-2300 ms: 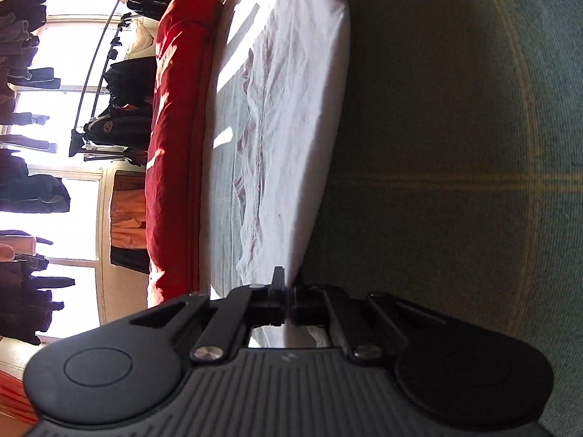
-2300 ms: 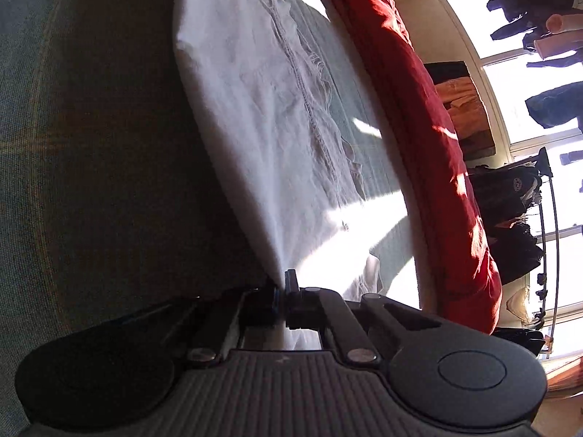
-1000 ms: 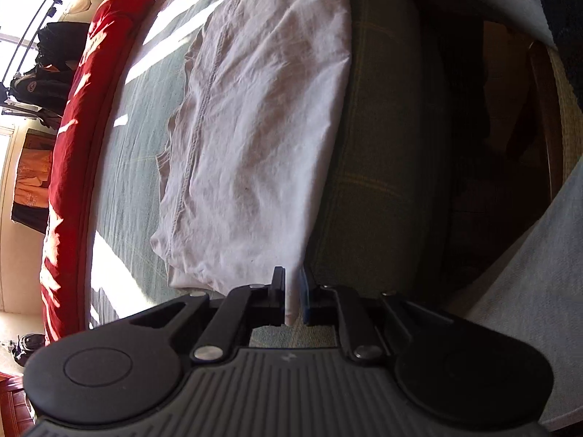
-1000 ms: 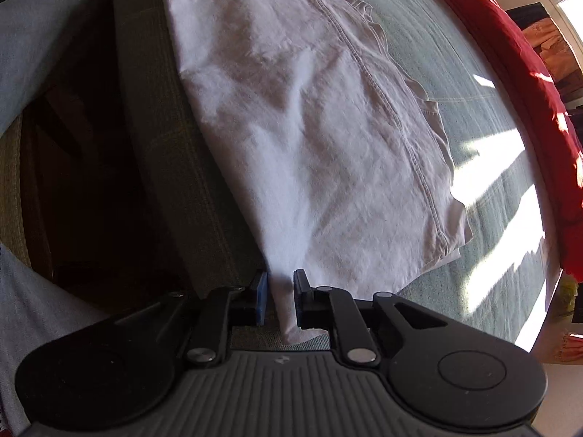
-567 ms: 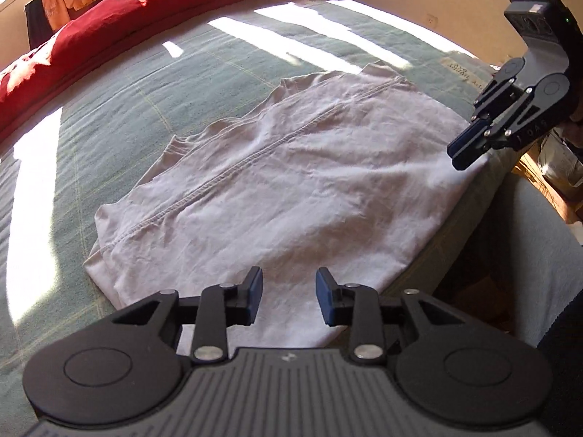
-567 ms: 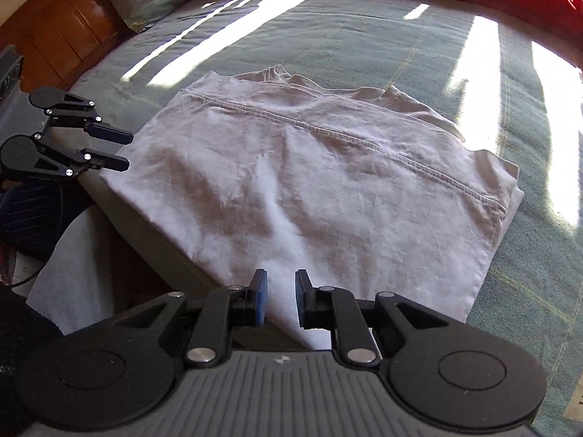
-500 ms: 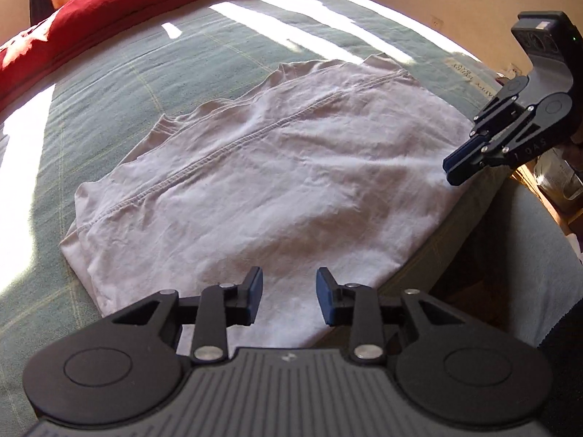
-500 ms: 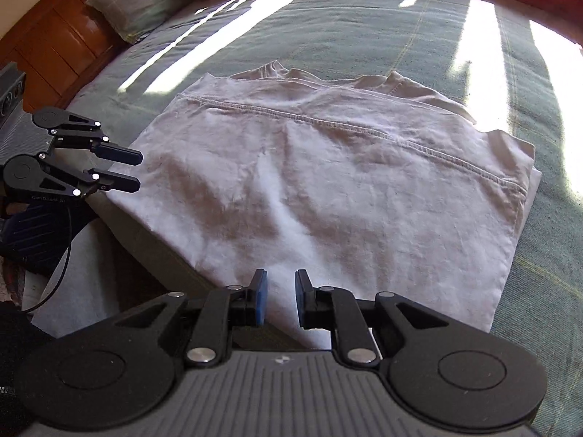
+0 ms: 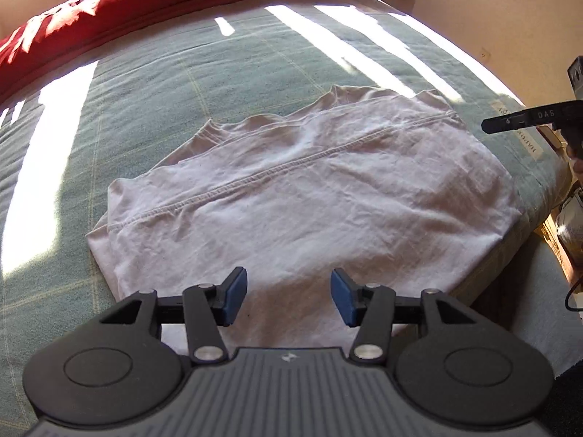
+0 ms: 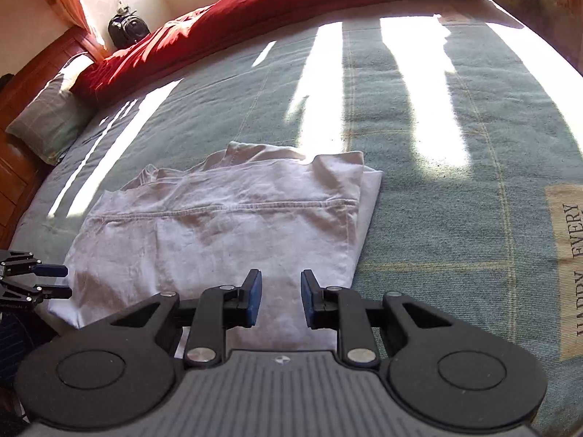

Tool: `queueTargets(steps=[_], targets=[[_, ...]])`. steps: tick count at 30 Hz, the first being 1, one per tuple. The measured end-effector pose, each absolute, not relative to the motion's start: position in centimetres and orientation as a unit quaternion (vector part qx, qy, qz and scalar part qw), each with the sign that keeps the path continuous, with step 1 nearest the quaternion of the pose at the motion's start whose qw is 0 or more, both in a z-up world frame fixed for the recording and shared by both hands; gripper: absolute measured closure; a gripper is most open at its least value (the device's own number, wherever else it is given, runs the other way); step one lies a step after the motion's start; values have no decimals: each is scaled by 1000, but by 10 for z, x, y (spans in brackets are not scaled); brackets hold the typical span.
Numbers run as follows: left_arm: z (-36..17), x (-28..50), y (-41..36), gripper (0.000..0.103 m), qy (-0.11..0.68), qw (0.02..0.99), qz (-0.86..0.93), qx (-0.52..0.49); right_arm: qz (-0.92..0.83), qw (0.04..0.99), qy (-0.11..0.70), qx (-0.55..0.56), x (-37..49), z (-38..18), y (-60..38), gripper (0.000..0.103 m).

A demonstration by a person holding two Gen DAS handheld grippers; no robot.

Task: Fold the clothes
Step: 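Withdraw both open tools and hold them above the folded white shirt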

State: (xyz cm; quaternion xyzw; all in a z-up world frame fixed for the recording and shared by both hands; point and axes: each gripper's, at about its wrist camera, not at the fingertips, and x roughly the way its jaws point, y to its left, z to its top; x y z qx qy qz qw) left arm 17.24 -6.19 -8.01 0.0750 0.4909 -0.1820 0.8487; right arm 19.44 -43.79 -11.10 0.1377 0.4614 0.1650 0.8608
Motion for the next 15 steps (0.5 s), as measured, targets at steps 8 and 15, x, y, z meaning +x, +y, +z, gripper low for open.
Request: queueTargets(steps=[8,15], targets=[[-87,210,-116,37,464,863,-183,81,103,880,433,166,254,-150,-451,77],[-112,219,-122,35,490,850,-182,63,81,886,419,180,263,-163,-458,99]])
